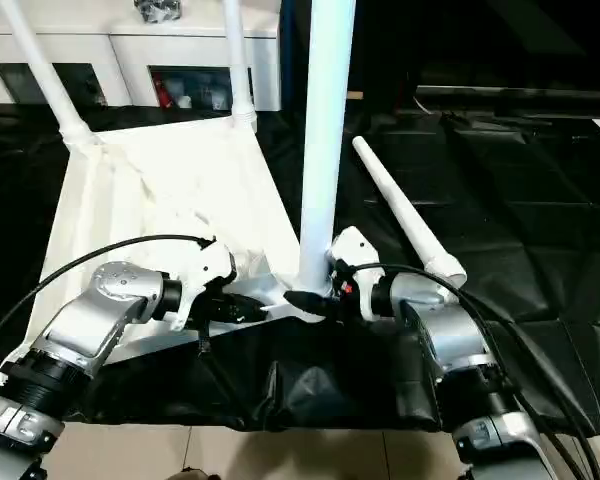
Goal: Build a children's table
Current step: Rotate leg to tighten
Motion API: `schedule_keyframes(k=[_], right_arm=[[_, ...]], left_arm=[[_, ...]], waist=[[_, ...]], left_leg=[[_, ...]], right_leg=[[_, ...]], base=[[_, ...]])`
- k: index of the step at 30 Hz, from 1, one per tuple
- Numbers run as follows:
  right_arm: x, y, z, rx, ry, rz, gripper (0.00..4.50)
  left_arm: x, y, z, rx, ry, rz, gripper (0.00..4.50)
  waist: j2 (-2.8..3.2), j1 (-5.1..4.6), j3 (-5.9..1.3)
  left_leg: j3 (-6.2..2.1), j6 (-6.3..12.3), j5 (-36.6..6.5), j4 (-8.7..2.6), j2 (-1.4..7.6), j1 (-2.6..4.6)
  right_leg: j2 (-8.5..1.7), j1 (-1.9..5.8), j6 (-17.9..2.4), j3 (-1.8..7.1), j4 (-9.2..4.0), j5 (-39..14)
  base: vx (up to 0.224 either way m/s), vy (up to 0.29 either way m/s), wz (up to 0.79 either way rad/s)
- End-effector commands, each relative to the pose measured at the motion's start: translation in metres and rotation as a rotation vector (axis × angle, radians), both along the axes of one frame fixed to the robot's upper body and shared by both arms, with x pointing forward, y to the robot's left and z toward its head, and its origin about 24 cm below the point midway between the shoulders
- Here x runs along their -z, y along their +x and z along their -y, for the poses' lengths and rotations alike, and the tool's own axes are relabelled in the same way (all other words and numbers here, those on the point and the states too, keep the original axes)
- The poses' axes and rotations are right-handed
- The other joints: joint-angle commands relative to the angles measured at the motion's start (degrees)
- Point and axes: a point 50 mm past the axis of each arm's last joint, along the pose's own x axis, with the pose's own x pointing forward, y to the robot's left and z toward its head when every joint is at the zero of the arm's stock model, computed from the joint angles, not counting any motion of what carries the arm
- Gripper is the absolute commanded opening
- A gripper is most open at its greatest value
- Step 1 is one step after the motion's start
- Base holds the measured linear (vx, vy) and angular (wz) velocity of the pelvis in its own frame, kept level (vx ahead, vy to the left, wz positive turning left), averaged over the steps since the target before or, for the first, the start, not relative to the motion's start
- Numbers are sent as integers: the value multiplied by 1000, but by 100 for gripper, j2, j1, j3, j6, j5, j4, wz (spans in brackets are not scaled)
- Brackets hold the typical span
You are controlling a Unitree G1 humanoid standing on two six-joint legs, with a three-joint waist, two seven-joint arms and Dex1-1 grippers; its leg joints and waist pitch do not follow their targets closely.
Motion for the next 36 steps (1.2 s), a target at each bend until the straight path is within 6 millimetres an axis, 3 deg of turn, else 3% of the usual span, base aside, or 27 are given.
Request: schedule_keyframes(k=[1,5,8,10,12,15,18,19,23,29,30,31,32,34,35,36], right_arm=[[-1,-5,-15,-88,-9,-7,274],[-1,-5,-19,-56,19,-7,274],[5,12,-24,171,21,32,274],[12,24,-26,362,22,30,274],[14,27,-27,407,25,24,274],[19,36,-36,587,51,1,274],[19,37,-52,616,93,-9,274],[18,37,-55,613,108,-13,329],[17,37,-63,599,143,-25,361],[9,43,-48,663,115,77,382],[3,45,-37,706,148,107,389],[1,45,-33,718,163,114,389],[-7,45,-23,744,207,134,389],[-15,42,-13,755,257,150,389],[-20,39,-8,745,280,160,389],[-22,37,-5,731,285,165,389]], left_arm=[[-10,-10,22,149,-59,9,0],[-10,-6,25,107,-67,32,0],[-10,9,35,-53,-69,79,0],[-9,20,42,-199,-48,109,0],[-9,23,44,-248,-37,112,0],[-10,31,56,-432,-45,94,0],[-10,29,70,-458,-61,99,0],[-10,28,73,-448,-68,99,0],[-8,23,82,-395,-81,125,0],[-9,22,83,-395,-90,146,0],[-9,25,82,-434,-87,150,44],[-9,27,81,-460,-91,145,44],[-9,30,79,-515,-109,118,55],[-10,33,78,-536,-126,105,61],[-11,34,76,-546,-127,121,76],[-11,34,76,-548,-127,123,91]], waist=[[-74,-34,-378],[-72,-35,-378],[-80,-60,-360],[-93,-95,-363],[-98,-150,-355],[-100,-205,-374],[-116,-216,-396],[-131,-219,-404],[-109,-218,-411],[-80,-229,-385],[34,-226,-383],[-29,-226,-397],[-38,-221,-397],[-22,-130,-411],[0,-125,-414],[-18,-119,-410]], left_leg=[[30,363,-980,-383,113,117],[30,348,-1031,-385,116,123],[39,253,-1055,-389,106,114],[22,80,-1236,-403,86,118],[12,-15,-1354,-412,77,116],[10,32,-1174,-392,61,80],[15,195,-895,-363,47,51],[18,292,-841,-350,50,47],[18,493,-720,-342,62,60],[20,384,-1041,-369,78,89],[8,328,-1090,-377,77,92],[14,315,-1074,-363,78,97],[18,338,-1012,-360,65,84],[23,483,-792,-335,65,94],[16,519,-742,-335,69,86],[12,569,-732,-336,72,78]], right_leg=[[-133,270,-1429,74,-346,-592],[-136,259,-1417,76,-353,-705],[-135,233,-1380,84,-373,-828],[-149,239,-1258,79,-405,-1261],[-144,240,-1186,76,-418,-1469],[-137,255,-1176,79,-416,-1215],[-127,286,-1269,64,-389,-760],[-124,293,-1308,65,-377,-600],[-121,301,-1433,53,-355,-292],[-121,284,-1436,56,-394,-647],[-120,279,-1424,53,-398,-628],[-109,290,-1438,55,-387,-465],[-102,309,-1446,57,-373,-355],[-114,328,-1454,63,-361,-10],[-116,324,-1458,63,-346,49],[-109,329,-1443,53,-345,94]], base=[[0,0,0],[0,0,0],[0,0,0],[0,0,0],[0,0,0],[0,0,0],[0,0,0],[0,0,0],[0,0,0],[0,0,0],[0,0,0],[0,0,0],[0,0,0],[0,0,0],[0,0,0],[0,0,0]])
